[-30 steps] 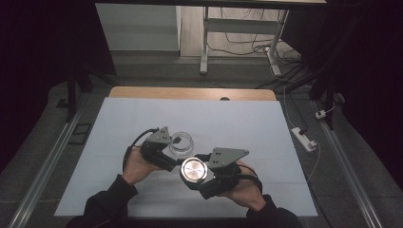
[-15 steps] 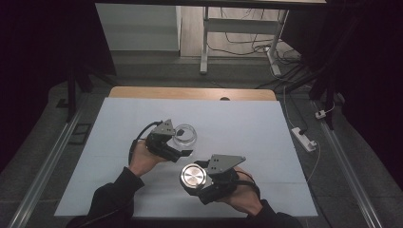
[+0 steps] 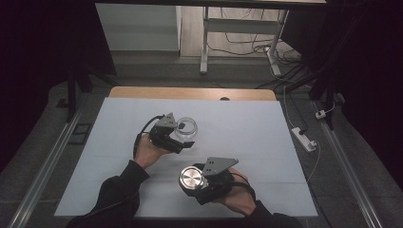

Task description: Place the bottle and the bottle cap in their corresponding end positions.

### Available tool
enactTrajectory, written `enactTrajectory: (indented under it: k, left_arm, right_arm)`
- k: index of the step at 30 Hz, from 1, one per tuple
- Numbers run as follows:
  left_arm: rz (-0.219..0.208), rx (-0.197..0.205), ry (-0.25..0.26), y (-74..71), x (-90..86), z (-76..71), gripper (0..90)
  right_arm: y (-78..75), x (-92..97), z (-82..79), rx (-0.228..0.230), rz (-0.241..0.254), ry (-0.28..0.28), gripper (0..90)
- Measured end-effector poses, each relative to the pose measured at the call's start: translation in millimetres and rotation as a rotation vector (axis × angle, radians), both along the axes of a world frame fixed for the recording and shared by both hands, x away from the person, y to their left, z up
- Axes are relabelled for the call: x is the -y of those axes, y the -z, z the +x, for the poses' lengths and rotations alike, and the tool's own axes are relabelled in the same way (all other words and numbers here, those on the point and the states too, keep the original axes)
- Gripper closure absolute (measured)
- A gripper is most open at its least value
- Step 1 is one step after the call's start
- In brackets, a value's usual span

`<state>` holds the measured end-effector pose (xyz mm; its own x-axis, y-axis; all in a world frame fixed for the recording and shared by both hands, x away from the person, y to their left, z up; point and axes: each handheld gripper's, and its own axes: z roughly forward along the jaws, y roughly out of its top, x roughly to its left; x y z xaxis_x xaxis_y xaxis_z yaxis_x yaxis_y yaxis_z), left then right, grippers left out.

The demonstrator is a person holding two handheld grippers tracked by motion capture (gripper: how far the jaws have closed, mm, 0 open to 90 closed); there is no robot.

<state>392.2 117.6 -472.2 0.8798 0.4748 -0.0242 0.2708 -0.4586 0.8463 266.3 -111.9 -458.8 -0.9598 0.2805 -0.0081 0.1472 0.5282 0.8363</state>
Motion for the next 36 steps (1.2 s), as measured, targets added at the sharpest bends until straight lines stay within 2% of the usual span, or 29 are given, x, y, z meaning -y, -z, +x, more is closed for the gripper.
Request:
enactTrajectory:
  k: [12, 23, 36]
  left_arm:
    - [-0.002, 0.004, -0.019, 10.0, 5.8, 19.1, 15.5]
    - [0.022, 0.01, -0.04, 19.1, 12.8, 34.4, 15.5]
    - [0.041, 0.003, -0.063, 33.8, 15.1, 44.7, 15.5]
  right_arm:
    - [14.7, -8.5, 14.7, 0.004, -0.008, 0.034, 17.8]
    - [32.8, -14.5, 32.1, 0.009, -0.016, 0.076, 17.8]
    - [52.7, -17.9, 42.4, -0.001, -0.047, 0.108, 17.8]
